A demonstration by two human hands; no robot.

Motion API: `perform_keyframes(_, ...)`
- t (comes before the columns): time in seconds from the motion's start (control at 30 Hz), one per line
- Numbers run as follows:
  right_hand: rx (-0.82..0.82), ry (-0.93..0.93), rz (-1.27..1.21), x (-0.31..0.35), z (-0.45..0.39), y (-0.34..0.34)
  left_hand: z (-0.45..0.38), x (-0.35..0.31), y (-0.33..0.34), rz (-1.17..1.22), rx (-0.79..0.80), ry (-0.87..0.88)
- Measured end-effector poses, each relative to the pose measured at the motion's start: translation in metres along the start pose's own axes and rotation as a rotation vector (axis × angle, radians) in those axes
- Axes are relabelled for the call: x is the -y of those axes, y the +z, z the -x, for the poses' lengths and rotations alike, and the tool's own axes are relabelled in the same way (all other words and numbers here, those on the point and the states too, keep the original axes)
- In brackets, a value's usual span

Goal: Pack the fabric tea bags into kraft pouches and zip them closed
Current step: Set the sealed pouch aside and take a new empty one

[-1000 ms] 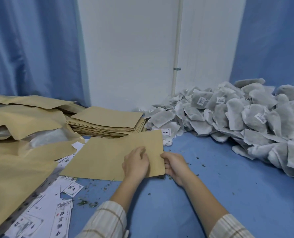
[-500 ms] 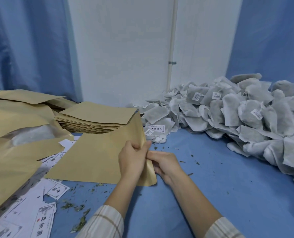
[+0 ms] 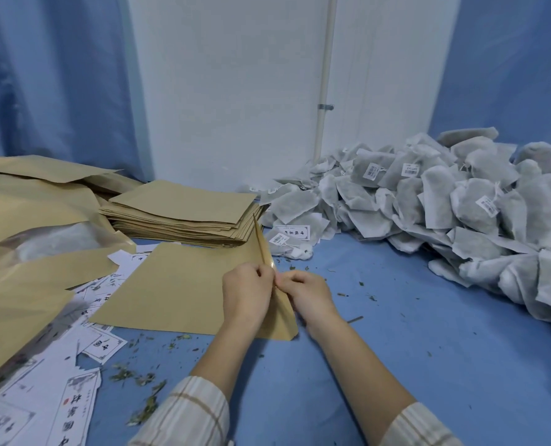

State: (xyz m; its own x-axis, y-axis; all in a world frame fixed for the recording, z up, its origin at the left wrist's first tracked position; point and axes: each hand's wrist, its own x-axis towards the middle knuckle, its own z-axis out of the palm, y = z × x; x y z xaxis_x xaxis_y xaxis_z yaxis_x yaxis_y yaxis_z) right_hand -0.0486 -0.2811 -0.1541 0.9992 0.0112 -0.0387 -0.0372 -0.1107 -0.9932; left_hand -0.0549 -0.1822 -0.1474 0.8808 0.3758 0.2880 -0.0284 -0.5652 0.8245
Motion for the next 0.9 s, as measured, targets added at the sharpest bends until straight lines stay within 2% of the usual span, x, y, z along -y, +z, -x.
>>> perform_keyframes(0.07, -0.15, -0.262, 0.517, -0.001, 0.002, 0.007, -0.002, 0.001, -0.002, -0.036, 0.029, -0.008)
perform_keyframes(0.13, -0.171, -0.395, 0.75, 0.001, 0.006, 0.015, -0.004, 0.002, -0.003, -0.041, 0.039, -0.031)
perform_keyframes(0.2, -0.183, -0.422, 0.846, 0.002, 0.007, 0.017, -0.003, 0.003, -0.001, -0.052, 0.033, -0.014)
perform_keyframes(0.33, -0.266, -0.207, 0.579, 0.002, 0.005, 0.005, 0.006, 0.006, 0.008, -0.013, 0.009, 0.038)
perform_keyframes(0.5, -0.263, 0.059, 0.134, 0.005, 0.007, 0.004, 0.009, 0.007, 0.011, 0.217, 0.165, -0.054)
perform_keyframes(0.57, -0.299, 0.128, 0.051, 0.0, 0.005, 0.005, 0.009, 0.011, 0.011, 0.233, 0.177, -0.064)
perform_keyframes(0.7, -0.365, 0.273, 0.001, -0.005, -0.005, 0.001, 0.01, 0.013, 0.01, 0.279, 0.075, -0.084)
perform_keyframes(0.77, -0.338, 0.168, 0.146, -0.007, -0.008, -0.002, 0.012, 0.012, 0.009, 0.313, 0.096, -0.076)
perform_keyframes(0.83, -0.316, -0.092, 0.339, -0.007, -0.005, 0.0, 0.012, 0.011, 0.007, 0.333, 0.101, -0.077)
perform_keyframes(0.9, -0.324, -0.373, 0.544, -0.008, -0.002, 0.001, 0.01, 0.008, 0.004, 0.22, 0.072, -0.01)
